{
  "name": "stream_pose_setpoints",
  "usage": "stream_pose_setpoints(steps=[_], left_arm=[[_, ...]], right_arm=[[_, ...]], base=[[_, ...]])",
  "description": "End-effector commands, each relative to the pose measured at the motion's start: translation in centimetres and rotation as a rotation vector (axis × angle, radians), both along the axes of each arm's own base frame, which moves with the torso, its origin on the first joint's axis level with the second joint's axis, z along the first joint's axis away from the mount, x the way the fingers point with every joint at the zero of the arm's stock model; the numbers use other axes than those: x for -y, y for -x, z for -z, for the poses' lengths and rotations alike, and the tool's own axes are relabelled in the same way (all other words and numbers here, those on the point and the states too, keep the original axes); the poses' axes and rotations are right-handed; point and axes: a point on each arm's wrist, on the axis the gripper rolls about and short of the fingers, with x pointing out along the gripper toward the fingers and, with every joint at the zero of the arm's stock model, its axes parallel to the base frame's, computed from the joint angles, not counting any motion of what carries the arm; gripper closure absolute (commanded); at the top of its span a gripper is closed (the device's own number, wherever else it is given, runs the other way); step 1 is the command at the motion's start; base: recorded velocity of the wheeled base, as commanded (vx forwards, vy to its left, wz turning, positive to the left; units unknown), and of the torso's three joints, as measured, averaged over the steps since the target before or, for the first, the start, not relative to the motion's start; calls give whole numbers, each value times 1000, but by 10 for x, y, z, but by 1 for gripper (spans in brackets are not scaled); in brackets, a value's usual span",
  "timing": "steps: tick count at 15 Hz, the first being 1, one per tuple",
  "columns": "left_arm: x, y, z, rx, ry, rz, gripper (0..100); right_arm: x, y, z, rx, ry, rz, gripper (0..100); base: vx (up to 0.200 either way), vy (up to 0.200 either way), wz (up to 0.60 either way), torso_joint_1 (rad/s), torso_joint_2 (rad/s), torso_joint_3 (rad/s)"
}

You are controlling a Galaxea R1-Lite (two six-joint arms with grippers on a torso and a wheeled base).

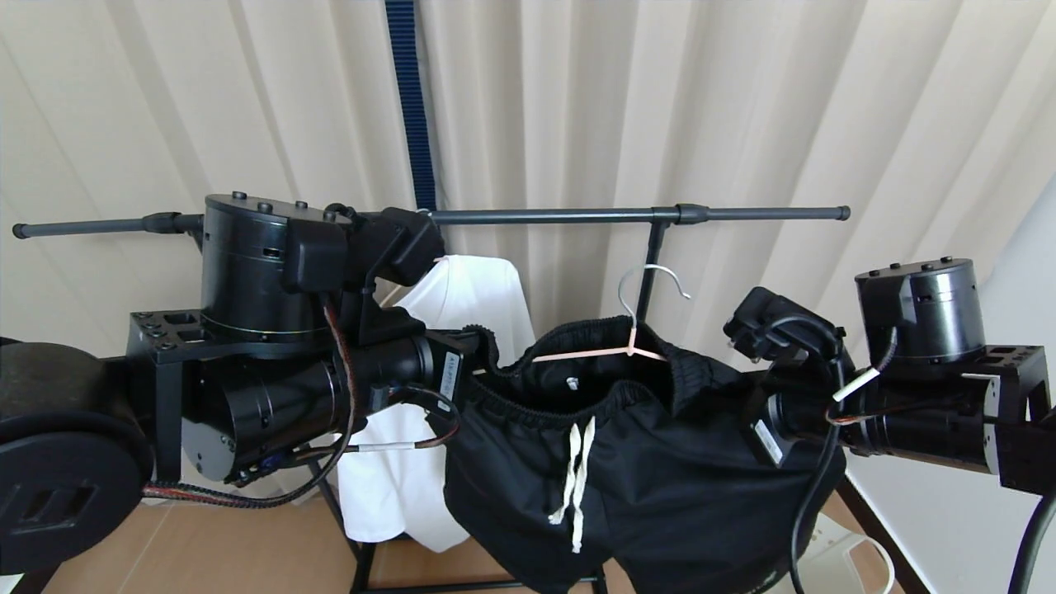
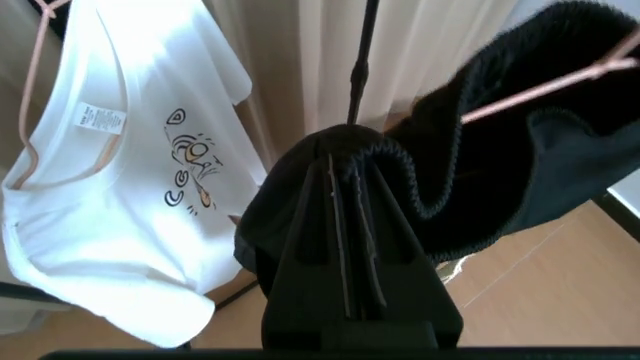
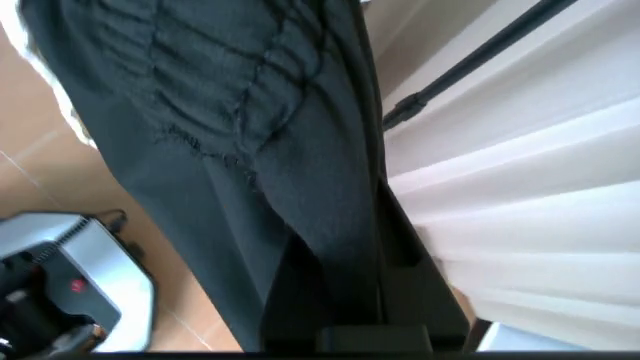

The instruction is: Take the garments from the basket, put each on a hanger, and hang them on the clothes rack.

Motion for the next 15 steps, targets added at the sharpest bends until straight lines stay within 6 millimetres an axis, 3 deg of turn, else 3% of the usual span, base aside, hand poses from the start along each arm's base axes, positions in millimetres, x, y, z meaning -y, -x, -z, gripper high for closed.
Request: stream_pose_setpoints(steps=[1,5,8,10,15], left_arm=[[0,2,-1,-1,-4,-3,100],[-2,2,-7,6,-13,-33,100],[-13,-14,-37,54,29,-116,100],[-16,-16,-46,38,38,-133,100],[-11,-8,-46,4,14,-104,100]], right_arm=[[-6,-2,-7,14,-47,5,100],[-7,-4,-4,32,-69,33,100],[0,5,18,57,119,-72,100],[1,7,23,73,159,-96,100],[-5,-5,22,69,136,-17,100]], base=[[0,0,0,0,0,0],[0,0,0,0,0,0],[0,0,0,0,0,0],[0,0,0,0,0,0],[0,0,0,0,0,0]])
